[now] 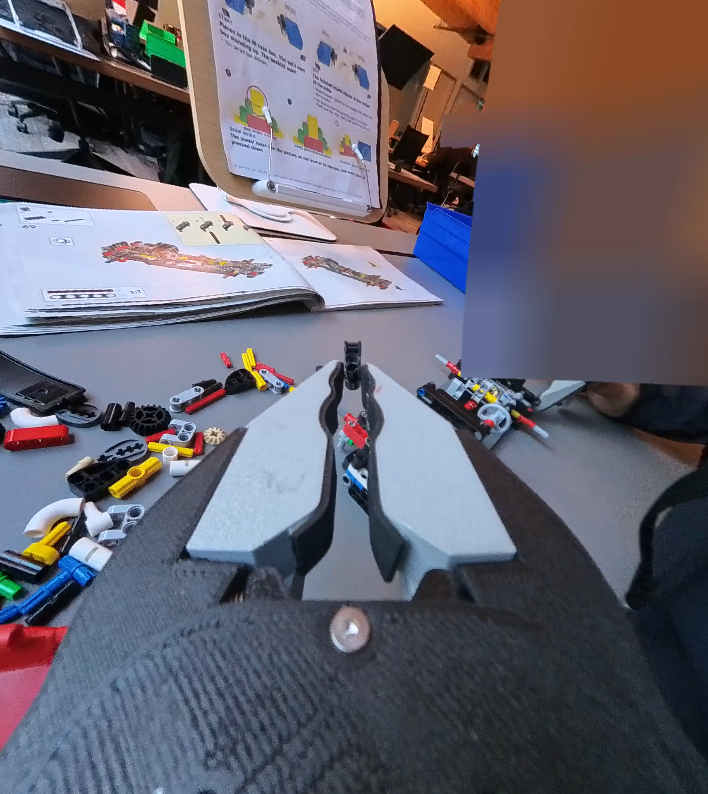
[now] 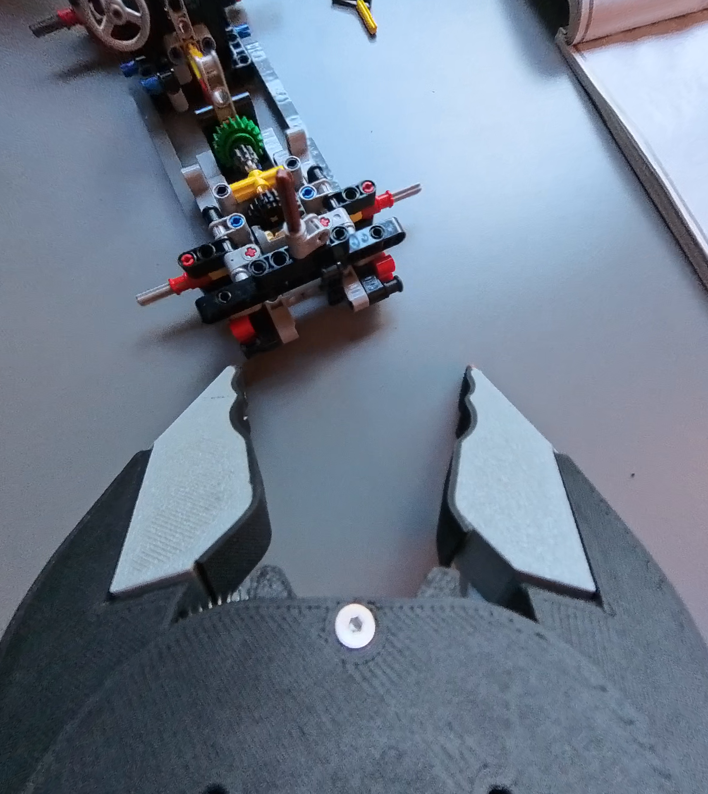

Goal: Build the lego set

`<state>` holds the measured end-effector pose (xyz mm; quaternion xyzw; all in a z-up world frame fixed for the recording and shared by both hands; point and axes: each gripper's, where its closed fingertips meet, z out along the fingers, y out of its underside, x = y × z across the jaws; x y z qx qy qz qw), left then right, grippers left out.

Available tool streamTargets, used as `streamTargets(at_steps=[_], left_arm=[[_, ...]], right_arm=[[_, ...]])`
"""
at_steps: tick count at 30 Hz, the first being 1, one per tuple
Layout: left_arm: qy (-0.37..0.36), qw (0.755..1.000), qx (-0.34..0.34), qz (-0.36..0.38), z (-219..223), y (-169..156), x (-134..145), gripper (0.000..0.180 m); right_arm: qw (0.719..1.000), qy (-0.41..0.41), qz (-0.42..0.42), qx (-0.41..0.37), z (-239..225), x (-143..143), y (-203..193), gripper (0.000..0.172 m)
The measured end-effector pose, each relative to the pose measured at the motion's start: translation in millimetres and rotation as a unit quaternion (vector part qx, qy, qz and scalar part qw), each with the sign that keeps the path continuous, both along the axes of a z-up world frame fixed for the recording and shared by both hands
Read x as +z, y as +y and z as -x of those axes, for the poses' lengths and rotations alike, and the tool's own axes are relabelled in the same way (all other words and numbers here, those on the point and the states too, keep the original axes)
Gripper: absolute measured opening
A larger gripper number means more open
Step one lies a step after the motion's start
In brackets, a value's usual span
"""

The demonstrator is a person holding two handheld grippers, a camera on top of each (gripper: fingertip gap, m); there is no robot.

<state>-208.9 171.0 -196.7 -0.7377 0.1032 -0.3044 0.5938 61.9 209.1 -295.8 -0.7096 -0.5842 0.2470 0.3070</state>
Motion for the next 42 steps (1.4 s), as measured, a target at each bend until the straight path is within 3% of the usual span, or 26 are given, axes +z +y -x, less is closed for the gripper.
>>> streamTargets(at_steps=[11, 17, 23, 30, 35, 42], left_arm=[[0.051, 0.998, 0.042, 0.005, 5, 5, -7, 0.006], [0.101, 0.993, 0.069, -0.003, 8, 12, -9, 0.006], [0.147, 0.989, 0.008, -0.033, -16, 42, 14, 0.006], [0.211, 0.969, -0.099, -0.082, -65, 113, 41, 0.005], [0.223, 0.962, -0.117, -0.109, -87, 143, 40, 0.006], [0.218, 0.967, -0.103, -0.083, -72, 144, 18, 0.005]], right_arm=[[0.998, 0.015, 0.008, 0.061, 7, 6, -22, 0.088], [0.993, 0.092, -0.027, 0.064, 8, 37, -12, 0.089], [0.981, 0.175, -0.041, 0.07, 10, 71, 13, 0.087], [0.966, 0.253, -0.023, 0.051, 10, 99, 58, 0.085], [0.963, 0.267, -0.006, 0.035, 8, 102, 71, 0.082], [0.963, 0.263, 0.027, 0.052, 11, 97, 72, 0.078]])
